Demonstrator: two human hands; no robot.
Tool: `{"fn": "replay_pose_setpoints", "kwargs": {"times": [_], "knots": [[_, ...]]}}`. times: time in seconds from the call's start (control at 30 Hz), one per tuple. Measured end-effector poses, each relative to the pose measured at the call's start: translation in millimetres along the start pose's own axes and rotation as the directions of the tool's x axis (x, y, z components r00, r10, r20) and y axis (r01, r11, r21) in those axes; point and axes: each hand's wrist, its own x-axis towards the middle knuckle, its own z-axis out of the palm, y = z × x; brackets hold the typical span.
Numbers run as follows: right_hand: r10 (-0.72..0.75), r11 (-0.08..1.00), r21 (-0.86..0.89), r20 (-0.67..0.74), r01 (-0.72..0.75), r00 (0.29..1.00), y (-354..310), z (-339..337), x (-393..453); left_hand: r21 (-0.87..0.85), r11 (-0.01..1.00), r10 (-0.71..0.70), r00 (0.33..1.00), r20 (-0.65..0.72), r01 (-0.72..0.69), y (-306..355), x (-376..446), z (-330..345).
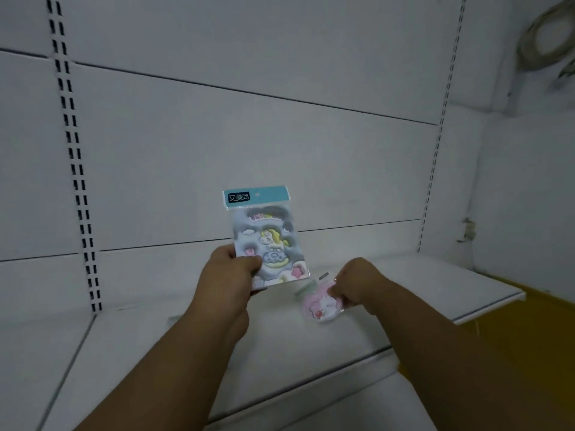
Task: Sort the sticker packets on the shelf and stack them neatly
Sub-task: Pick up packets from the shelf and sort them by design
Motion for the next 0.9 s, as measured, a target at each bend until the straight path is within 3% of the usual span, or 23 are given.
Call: {"fn": "replay_pose_setpoints", "kwargs": {"times": [0.07,0.23,0.27,0.33,0.4,0.47,0.57,0.63,0.7,0.77,0.83,0.9], "knots": [[-0.031,0.984,-0.171,0.04,0.038,0.999,8.0,-1.0,11.6,0.034,0.999,0.021,0.999,-0.032,-0.019,-10.5,1.6,16.5],[-0.218,0.945,-0.23,0.097,0.235,0.971,30.6,-14.0,43.2,0.146,0.986,0.088,0.992,-0.09,-0.074,-45.1,-0.6,65.6],[-0.273,0.946,-0.162,0.072,0.282,0.959,33.8,-22.3,49.9,0.15,0.987,0.082,0.991,-0.107,-0.066,-51.8,-1.5,77.1],[-0.307,0.922,0.256,0.028,0.29,0.951,40.6,-46.0,66.5,0.148,0.988,0.064,0.989,-0.131,-0.045,-64.5,-1.3,101.9],[-0.318,0.764,0.613,0.088,0.2,0.944,45.6,-75.8,78.6,0.162,0.987,0.029,0.989,-0.143,-0.005,-77.3,1.2,128.8],[-0.383,0.719,0.662,0.125,0.21,0.915,54.6,-97.9,93.6,0.185,0.982,-0.019,0.991,-0.132,0.044,-91.7,3.8,156.7],[-0.36,0.79,0.554,0.074,0.262,0.93,74.3,-112.6,116.9,0.315,0.945,-0.053,0.992,-0.118,0.088,-112.8,8.2,195.2],[-0.332,0.836,0.48,0.055,0.267,0.942,90.2,-115.2,134.9,0.565,0.823,0.017,0.992,-0.123,0.056,-125.7,14.5,212.8],[-0.305,0.89,0.379,0.083,0.253,0.949,106.2,-114.8,150.6,0.812,0.583,0.077,0.993,-0.087,0.026,-135.4,22.0,226.0],[-0.266,0.931,0.292,0.136,0.218,0.954,122.3,-109.2,165.4,0.925,0.379,0.06,0.997,-0.051,0.025,-143.6,29.7,237.2],[-0.237,0.955,0.223,0.173,0.196,0.956,134.3,-100.9,178.2,0.964,0.265,0.03,0.999,-0.022,0.014,-152.5,38.3,247.7],[-0.248,0.969,0.033,0.163,0.246,0.955,140.3,-93.5,184.2,0.969,0.248,0.025,1.0,-0.013,0.006,-161.0,44.6,251.7]]}}
